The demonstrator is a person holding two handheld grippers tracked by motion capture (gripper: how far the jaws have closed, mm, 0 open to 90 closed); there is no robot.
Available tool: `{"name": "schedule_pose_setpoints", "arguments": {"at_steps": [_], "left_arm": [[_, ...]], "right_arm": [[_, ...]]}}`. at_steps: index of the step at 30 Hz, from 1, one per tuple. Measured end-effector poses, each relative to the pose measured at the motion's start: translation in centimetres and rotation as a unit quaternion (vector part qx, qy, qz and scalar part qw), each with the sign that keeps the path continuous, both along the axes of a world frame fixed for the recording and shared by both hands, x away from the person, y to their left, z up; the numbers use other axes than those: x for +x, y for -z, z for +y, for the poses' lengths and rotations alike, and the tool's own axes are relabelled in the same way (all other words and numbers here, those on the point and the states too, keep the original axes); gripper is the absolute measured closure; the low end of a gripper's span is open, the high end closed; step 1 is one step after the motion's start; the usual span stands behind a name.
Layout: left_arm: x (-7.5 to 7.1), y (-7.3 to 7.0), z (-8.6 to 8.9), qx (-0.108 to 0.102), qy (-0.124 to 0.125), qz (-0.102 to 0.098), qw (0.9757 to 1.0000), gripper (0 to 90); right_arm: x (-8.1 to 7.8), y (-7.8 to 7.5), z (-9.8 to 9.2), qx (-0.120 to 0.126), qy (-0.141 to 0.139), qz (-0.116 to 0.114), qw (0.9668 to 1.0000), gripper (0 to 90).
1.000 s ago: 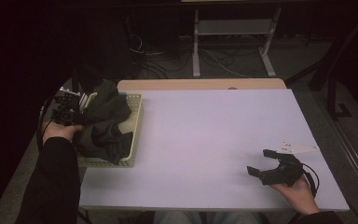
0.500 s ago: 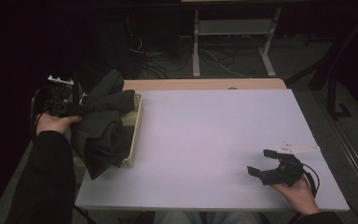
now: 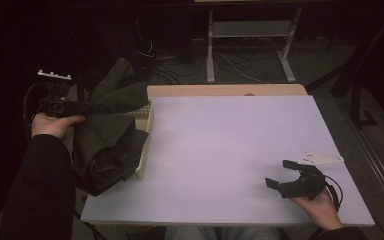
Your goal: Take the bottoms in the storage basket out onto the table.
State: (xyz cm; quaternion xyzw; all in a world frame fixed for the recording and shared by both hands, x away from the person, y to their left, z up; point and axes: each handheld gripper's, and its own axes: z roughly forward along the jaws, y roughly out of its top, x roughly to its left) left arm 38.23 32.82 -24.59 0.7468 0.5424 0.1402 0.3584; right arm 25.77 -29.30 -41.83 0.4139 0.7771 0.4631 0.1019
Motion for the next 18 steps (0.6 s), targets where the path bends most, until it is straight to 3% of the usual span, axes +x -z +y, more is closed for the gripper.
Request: {"name": "schedule_pose_setpoints", "arguments": {"at_steps": [7,18], "left_arm": [[-0.2,-1.0,-1.0,-0.01,0.02,-0.01,0.9997,70.7],[-0.5,-3.4,-2.3,-0.005,0.049,-0.022,0.9985,70.7]], "right_arm": [[0.0,0.0,0.0,0.0,0.0,-0.002,1.0,0.3],[-0.1,-0.1,0.0,0.004,-0.001,0.001,1.0,0.3]]}}
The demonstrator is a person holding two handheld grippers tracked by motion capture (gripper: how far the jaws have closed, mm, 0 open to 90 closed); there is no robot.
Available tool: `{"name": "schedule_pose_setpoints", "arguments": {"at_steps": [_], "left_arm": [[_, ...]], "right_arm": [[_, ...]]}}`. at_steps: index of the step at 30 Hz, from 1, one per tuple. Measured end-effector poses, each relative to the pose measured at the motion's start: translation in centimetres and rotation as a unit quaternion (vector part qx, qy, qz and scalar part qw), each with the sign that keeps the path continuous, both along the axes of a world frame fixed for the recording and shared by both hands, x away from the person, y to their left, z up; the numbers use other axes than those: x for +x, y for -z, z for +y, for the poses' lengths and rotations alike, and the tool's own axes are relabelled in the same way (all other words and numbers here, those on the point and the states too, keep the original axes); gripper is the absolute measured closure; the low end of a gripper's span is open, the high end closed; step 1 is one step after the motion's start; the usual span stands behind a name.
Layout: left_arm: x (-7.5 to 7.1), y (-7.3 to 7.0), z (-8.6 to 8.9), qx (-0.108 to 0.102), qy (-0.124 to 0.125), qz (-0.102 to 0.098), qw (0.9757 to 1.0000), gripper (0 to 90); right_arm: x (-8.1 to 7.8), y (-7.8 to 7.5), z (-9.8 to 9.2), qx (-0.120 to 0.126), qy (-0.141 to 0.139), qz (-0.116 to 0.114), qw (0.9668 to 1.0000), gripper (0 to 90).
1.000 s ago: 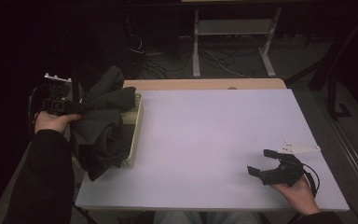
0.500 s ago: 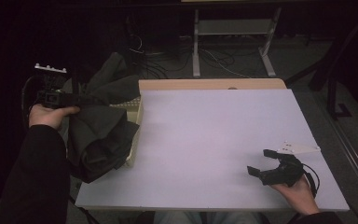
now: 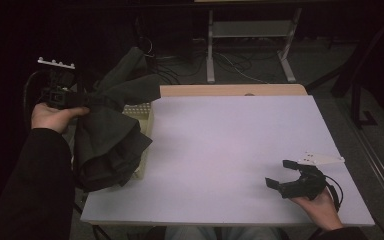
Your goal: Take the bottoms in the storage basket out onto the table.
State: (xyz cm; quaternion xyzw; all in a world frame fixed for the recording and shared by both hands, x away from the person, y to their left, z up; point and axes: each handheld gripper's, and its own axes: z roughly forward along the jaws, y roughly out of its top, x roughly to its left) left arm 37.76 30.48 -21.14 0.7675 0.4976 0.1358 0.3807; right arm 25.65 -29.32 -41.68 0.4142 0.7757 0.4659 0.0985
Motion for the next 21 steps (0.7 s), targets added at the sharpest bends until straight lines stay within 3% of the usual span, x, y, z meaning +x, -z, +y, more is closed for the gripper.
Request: {"name": "schedule_pose_setpoints", "arguments": {"at_steps": [21], "left_arm": [[-0.8,-5.0,-2.8,0.008,0.055,-0.027,0.9981,70.7]], "right_arm": [[-0.1,-0.1,0.0,0.003,0.002,-0.004,1.0,0.3]]}}
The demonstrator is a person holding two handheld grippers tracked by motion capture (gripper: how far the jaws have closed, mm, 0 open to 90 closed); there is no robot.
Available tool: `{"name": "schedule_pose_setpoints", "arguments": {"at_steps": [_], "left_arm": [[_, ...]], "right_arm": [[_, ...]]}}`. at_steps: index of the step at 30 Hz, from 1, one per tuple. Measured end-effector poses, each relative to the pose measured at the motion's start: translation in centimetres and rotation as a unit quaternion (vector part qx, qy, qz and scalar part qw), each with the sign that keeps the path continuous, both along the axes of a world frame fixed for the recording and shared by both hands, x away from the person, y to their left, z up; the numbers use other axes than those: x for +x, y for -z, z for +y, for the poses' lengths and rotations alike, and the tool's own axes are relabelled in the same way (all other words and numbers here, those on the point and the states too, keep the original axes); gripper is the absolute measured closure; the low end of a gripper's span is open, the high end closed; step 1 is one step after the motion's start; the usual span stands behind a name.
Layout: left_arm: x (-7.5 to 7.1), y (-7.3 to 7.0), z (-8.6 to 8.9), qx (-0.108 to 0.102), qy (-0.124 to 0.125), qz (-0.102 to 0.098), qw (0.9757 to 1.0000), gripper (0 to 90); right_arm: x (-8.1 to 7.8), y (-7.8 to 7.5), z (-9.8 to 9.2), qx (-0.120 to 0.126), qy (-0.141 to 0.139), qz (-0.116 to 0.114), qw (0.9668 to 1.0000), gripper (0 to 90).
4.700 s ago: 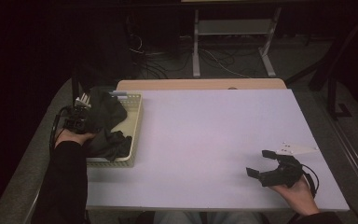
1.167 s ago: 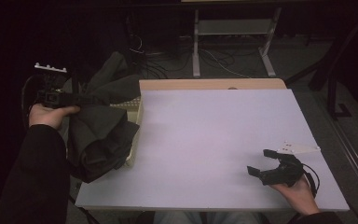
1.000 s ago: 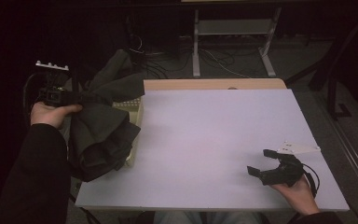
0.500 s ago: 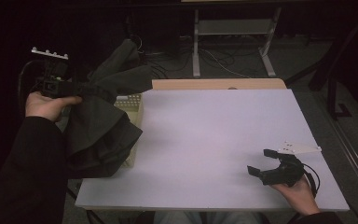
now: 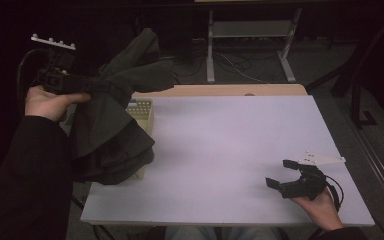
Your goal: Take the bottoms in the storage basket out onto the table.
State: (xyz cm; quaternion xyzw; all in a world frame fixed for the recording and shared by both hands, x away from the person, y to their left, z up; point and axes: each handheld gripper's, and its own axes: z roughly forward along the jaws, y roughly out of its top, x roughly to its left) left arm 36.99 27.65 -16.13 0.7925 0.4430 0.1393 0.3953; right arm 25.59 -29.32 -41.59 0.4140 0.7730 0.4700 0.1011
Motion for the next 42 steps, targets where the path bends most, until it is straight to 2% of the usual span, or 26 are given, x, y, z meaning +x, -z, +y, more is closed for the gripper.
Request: {"name": "schedule_pose_setpoints", "arguments": {"at_steps": [10,19,26,30,33,39,42], "left_arm": [[0.6,-0.9,-2.2,0.002,0.027,-0.004,0.9996,70.7],[1.5,-1.2,-4.4,-0.008,0.044,0.001,0.999,70.7],[2.4,-1.4,-6.2,-0.02,0.067,-0.003,0.9975,70.7],[2.7,-1.5,-7.1,-0.02,0.082,-0.007,0.9964,70.6],[2.8,-1.5,-7.9,-0.027,0.087,-0.002,0.9958,70.7],[3.4,-1.5,-9.1,-0.026,0.107,-0.009,0.9939,70.6],[3.7,-1.5,-9.8,-0.028,0.116,-0.006,0.9929,70.6]], "right_arm": [[0.0,0.0,-0.1,0.0,-0.002,-0.005,1.0,0.3],[0.0,0.0,-0.1,0.001,-0.002,-0.004,1.0,0.3],[-0.1,-0.1,-0.2,0.003,-0.001,-0.007,1.0,0.3],[-0.1,-0.1,-0.4,0.006,0.001,-0.009,0.9999,0.4],[-0.1,-0.1,-0.4,0.006,0.0,-0.009,0.9999,0.3],[-0.1,-0.1,-0.4,0.006,-0.002,-0.009,0.9999,0.3],[-0.1,-0.1,-0.5,0.007,0.0,-0.01,0.9999,0.3]]}}
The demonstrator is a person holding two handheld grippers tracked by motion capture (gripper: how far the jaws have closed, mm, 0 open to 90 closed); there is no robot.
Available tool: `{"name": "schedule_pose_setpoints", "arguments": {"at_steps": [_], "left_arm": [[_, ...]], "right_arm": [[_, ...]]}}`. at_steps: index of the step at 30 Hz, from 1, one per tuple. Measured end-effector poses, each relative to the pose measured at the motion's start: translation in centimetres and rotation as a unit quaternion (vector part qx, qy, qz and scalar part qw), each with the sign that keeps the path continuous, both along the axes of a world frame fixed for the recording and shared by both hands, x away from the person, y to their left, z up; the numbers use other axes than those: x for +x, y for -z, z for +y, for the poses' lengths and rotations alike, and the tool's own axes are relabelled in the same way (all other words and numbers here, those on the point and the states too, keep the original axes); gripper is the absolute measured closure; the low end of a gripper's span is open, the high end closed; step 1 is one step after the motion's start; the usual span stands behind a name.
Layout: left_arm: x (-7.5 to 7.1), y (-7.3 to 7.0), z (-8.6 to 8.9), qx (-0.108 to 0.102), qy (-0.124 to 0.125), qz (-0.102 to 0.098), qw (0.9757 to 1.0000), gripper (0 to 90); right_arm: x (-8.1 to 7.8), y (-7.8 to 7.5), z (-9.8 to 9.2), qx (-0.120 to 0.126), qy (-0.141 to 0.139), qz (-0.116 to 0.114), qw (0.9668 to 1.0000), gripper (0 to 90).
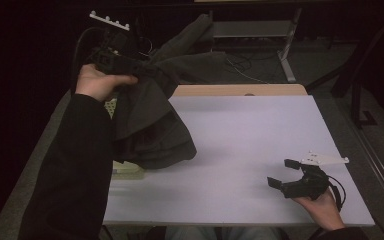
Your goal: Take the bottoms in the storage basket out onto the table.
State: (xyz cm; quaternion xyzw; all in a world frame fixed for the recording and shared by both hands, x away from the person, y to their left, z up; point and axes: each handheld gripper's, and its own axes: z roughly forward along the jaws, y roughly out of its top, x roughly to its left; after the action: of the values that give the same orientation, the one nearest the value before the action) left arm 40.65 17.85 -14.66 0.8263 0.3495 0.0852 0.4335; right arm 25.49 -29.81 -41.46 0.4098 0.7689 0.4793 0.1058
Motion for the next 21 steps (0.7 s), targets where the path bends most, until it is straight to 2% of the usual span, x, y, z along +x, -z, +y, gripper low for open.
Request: {"name": "schedule_pose_setpoints", "arguments": {"at_steps": [13,21], "left_arm": [[0.6,0.4,-3.2,-0.003,0.027,0.006,0.9996,70.6],[1.2,1.2,-5.5,-0.01,0.051,0.011,0.9986,70.6]], "right_arm": [[0.0,0.0,-0.2,-0.002,0.0,0.0,1.0,0.3],[-0.1,0.0,-0.3,-0.001,0.0,-0.001,1.0,0.3]]}}
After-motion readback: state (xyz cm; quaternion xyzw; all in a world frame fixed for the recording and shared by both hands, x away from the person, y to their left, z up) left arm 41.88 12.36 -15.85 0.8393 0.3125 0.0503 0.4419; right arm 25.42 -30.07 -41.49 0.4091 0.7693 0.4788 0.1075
